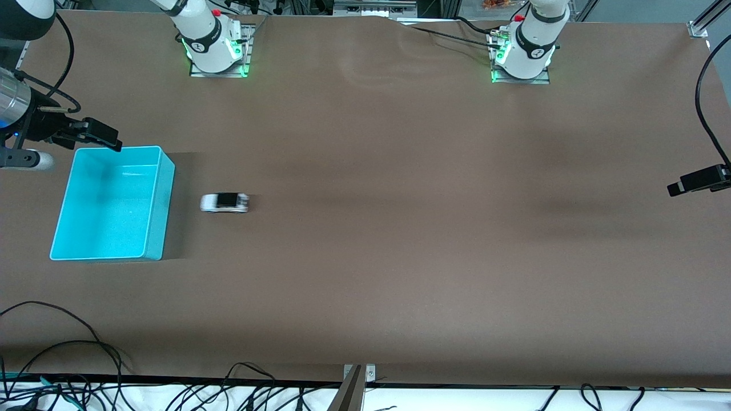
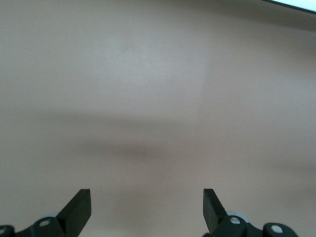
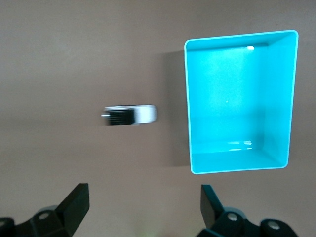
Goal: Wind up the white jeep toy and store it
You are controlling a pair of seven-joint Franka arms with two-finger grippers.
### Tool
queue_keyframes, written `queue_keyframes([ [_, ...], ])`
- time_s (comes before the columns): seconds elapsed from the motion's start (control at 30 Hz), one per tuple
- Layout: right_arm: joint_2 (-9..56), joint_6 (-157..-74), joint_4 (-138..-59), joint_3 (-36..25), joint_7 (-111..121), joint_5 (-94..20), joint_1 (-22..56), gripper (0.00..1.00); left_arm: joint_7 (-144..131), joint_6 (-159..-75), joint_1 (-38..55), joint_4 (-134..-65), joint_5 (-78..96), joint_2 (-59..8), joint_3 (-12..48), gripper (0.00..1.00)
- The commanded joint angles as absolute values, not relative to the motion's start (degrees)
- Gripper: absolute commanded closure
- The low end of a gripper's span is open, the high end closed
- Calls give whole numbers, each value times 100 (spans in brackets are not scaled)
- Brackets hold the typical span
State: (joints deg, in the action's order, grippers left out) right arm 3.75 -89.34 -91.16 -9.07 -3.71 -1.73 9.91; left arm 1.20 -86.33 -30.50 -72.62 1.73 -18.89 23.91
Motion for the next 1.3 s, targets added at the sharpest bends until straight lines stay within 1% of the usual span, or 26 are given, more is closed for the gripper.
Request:
queue_keyframes([
  [0.0,272,-8912,-9185,-914,-421,-281,984,0,624,-8534,-2866,-6935,-17,-1942,2391,0],
  [0.23,290,-8930,-8991,-905,-404,-220,993,0,475,-8517,-2189,-6935,-878,-1750,2373,0],
  [0.33,273,-8912,-8991,-905,-422,-255,993,0,168,-8508,-2162,-6935,-870,-1574,2382,0],
  [0.6,325,-8859,-9009,-914,-325,-299,993,0,-747,-8341,-2109,-6952,-879,-1521,2356,0],
  [0.8,430,-8851,-9018,-905,-281,-281,1020,0,-729,-8358,-1846,-7417,-853,-1020,2276,0],
  [0.93,448,-8816,-9026,-905,226,-237,1020,0,-730,-8367,-1662,-8005,-678,-511,2250,0],
  [1.0,457,-8815,-9035,-905,701,-237,1020,0,-747,-8376,-1530,-8260,-388,-309,2058,0],
  [1.1,518,-8833,-9026,-923,1448,-237,993,0,-756,-8437,-1074,-8709,-141,-18,1662,0],
  [1.17,527,-8851,-9018,-923,1844,-220,976,0,-756,-8560,-818,-8972,-44,184,1486,0],
  [1.27,632,-8842,-9026,-923,2406,-211,976,0,-721,-8911,-712,-9385,105,491,1310,0],
])
